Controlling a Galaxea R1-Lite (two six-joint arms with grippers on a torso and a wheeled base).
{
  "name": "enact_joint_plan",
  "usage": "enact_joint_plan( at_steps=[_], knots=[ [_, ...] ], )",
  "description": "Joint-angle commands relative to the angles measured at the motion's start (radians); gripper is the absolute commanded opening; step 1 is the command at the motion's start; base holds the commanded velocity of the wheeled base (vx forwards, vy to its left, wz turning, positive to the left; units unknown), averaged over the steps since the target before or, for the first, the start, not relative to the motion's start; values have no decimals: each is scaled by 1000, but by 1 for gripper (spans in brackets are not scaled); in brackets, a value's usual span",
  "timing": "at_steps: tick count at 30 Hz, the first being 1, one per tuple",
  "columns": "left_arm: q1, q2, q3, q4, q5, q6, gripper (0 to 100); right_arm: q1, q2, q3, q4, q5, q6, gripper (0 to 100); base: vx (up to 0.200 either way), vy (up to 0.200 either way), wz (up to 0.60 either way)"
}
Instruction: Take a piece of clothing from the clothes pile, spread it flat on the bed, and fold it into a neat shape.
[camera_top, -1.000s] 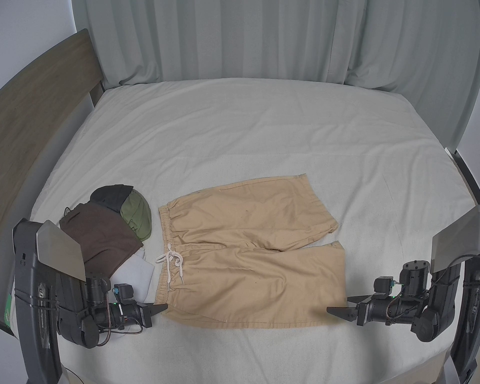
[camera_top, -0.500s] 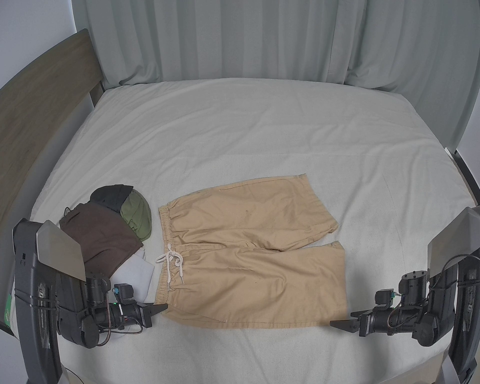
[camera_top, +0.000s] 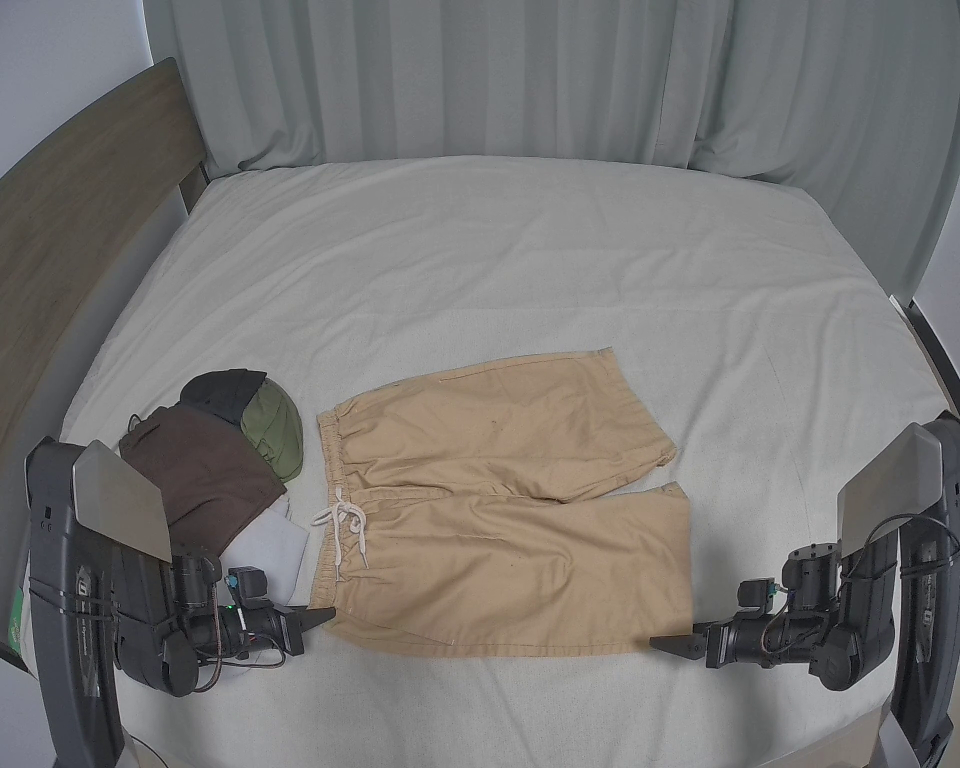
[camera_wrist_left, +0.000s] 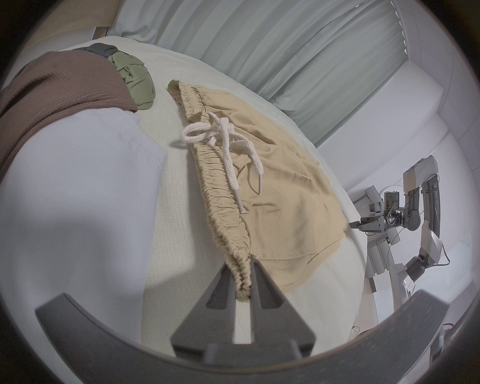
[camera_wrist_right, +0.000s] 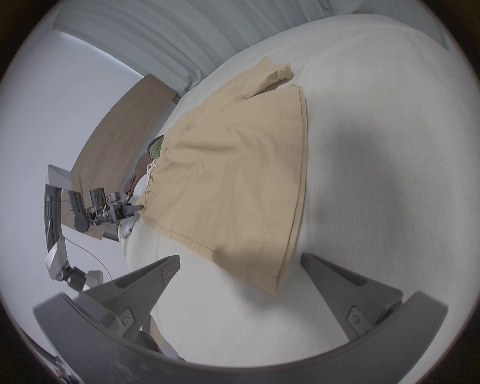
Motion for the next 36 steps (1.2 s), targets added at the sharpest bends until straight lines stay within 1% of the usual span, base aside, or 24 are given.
enact_joint_plan(
  at_steps=[1,7,8,31,33,36],
  knots=[
    [0,2,0,-1,0,0,0,9,7,-19,0,0,22,100,0,0,0],
    [0,2,0,-1,0,0,0,7,9,-21,0,0,23,100,0,0,0],
    [0,2,0,-1,0,0,0,7,9,-22,0,0,23,0,0,0,0],
    [0,-1,17,-1,-6,3,0,4,4,-7,1,-1,13,0,0,0,0],
    [1,-3,31,-1,-12,3,0,1,-2,-1,0,-3,-9,0,0,0,0],
    [11,-10,54,-1,-23,7,0,-8,-5,13,0,-1,-78,0,0,0,0]
  ],
)
